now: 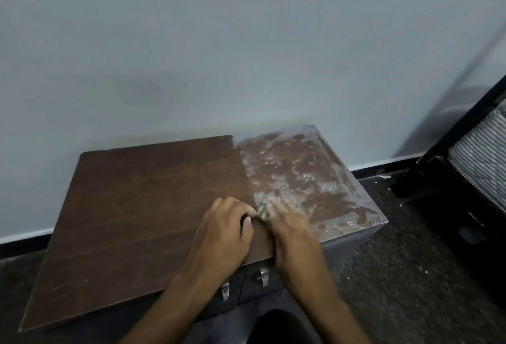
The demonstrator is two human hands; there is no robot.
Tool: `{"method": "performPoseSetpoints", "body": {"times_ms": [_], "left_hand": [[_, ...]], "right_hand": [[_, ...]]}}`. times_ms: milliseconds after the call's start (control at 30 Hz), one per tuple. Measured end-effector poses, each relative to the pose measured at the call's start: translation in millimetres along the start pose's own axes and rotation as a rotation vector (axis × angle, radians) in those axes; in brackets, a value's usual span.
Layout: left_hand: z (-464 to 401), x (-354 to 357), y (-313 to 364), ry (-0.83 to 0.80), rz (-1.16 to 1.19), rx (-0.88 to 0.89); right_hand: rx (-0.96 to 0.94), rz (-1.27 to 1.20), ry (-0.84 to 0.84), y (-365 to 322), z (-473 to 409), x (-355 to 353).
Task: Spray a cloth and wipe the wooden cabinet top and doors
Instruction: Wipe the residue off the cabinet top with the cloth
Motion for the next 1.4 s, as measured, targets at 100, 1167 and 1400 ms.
{"method": "performPoseSetpoints", "body": {"times_ms": [100,1167,1400], "left_hand": [[-6,4,-1,0.001,0.023,-0.027],[-29,33,27,-0.058,-0.030,0.066],[-38,41,43,-0.104,-0.036,0.111]], "right_hand": [[-0.180,-0.062,-0.031,-19,29,8],[0.005,-0.019,-0.032,37,7,-10],[0.205,0.069,0.067,94,-38,-35]]}}
Point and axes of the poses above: each hand's wrist, its own z-axis away from the middle knuckle, its own x-axis out of the palm, y = z × x, the point moved 7 cm from there along -z, towards the middle knuckle, and after that the axes turned 4 degrees about -y, right-handed, at the moved point
